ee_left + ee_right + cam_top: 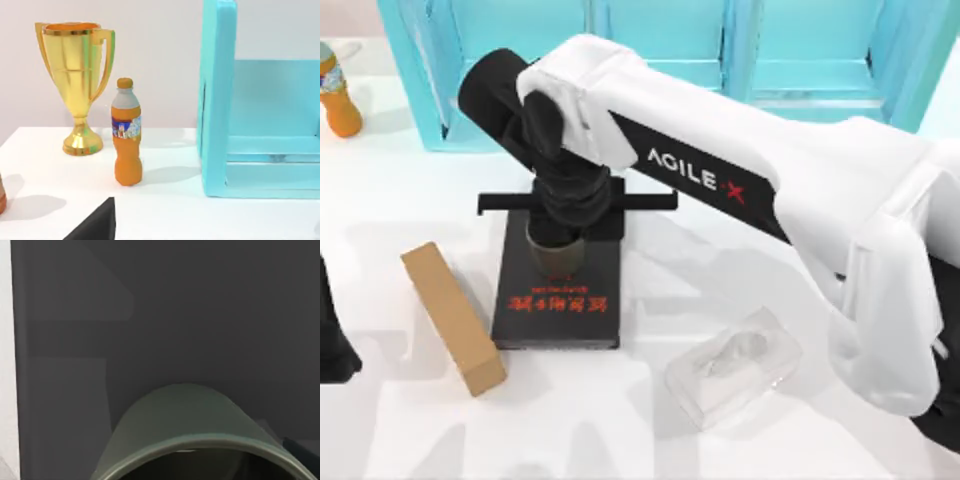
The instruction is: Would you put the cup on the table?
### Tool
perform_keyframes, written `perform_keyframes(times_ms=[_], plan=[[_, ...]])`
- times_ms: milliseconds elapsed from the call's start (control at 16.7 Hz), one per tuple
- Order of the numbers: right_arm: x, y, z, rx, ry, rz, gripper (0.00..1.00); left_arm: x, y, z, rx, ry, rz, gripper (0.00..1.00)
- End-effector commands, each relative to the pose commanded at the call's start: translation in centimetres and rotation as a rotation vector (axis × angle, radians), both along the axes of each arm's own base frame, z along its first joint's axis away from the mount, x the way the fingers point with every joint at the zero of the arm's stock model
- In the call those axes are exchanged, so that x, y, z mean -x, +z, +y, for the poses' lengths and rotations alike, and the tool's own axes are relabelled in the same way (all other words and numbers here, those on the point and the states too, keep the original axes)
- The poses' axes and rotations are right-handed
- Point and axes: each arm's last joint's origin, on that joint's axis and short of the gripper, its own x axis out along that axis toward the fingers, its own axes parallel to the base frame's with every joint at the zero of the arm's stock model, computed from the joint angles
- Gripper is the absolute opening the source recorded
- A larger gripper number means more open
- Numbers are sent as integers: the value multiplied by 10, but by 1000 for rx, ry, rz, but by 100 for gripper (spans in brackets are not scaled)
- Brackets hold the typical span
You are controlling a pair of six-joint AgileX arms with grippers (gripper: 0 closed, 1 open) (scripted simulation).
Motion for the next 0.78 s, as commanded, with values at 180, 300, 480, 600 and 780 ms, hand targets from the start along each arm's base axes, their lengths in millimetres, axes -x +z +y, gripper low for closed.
perform_keyframes(times_ms=[180, 300, 480, 600, 780], plan=[[2, 1, 1, -3, 3, -2, 0, 0, 0, 0, 0, 0, 0, 100], [1, 3, 2, -2, 3, 0, 0, 0, 0, 0, 0, 0, 0, 100], [0, 13, 4, -1, 1, 0, 0, 0, 0, 0, 0, 0, 0, 100], [-1, 26, 5, -9, 0, -7, 0, 0, 0, 0, 0, 0, 0, 100], [1, 44, 3, -14, 2, -12, 0, 0, 0, 0, 0, 0, 0, 100]])
